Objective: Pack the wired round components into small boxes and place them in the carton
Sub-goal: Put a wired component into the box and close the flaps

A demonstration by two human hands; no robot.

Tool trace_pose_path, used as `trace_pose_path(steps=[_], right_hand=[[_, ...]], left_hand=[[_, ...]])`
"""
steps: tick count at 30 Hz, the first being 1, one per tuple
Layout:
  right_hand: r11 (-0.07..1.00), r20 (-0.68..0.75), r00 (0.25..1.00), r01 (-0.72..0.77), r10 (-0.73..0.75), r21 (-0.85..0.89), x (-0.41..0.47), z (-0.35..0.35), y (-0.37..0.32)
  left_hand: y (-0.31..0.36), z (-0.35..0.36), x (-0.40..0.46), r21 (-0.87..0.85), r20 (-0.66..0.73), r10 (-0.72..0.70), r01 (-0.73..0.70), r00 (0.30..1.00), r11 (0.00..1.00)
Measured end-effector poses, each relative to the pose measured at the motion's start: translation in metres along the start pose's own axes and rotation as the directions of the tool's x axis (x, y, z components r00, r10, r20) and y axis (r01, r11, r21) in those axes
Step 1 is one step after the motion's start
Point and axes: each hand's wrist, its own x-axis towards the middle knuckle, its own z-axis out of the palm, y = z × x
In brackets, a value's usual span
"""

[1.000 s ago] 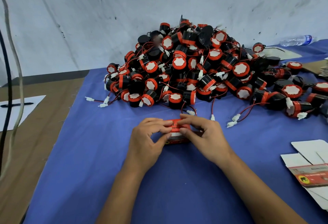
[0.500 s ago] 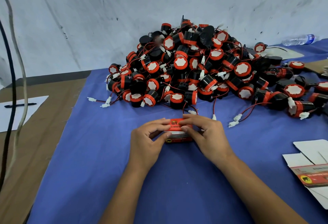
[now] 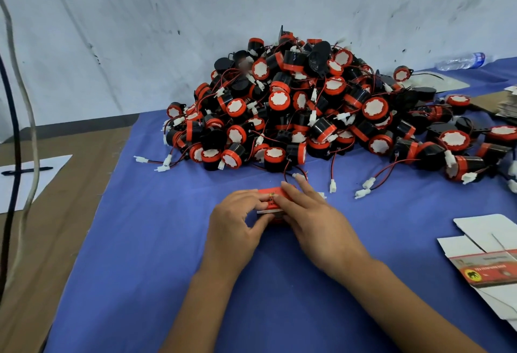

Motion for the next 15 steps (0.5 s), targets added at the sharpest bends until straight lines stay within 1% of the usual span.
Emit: trace_pose_path(steps=[3,5,7,11,12,15], right_hand=[[0.993,0.113,0.992,-0.039,0.051,-0.108,-0.009,0.002,-0.007],[0.988,0.145,0.987,-0.042,0.064,-0.152,-0.014,0.000,-0.012],[0.983,0.146,0.987,-0.045,0.071,-0.176,-0.017,-0.001,-0.016],[0.984,0.121,0.991,-0.030,0.052,-0.176,-0.001,-0.011,-0.013],[0.983,0.141,0.989,-0.019,0.045,-0.181,0.008,-0.012,-0.012],[0.970,0.283,0.958,0.016,0.055,-0.241,0.023,-0.005,-0.016]], left_hand=[[0.005,0.005,-0.004,0.109,-0.024,0.019,-0.016,1.000,0.994],[0.009,0.008,-0.007,0.163,-0.034,0.047,-0.041,0.998,0.986],[0.013,0.010,-0.012,0.207,-0.037,0.058,-0.049,0.998,0.977],[0.016,0.010,-0.014,0.199,-0.050,0.038,-0.027,0.998,0.980],[0.017,0.010,-0.013,0.197,-0.051,0.028,-0.017,0.998,0.980],[0.020,0.011,-0.009,0.181,-0.067,-0.033,0.045,0.997,0.983]])
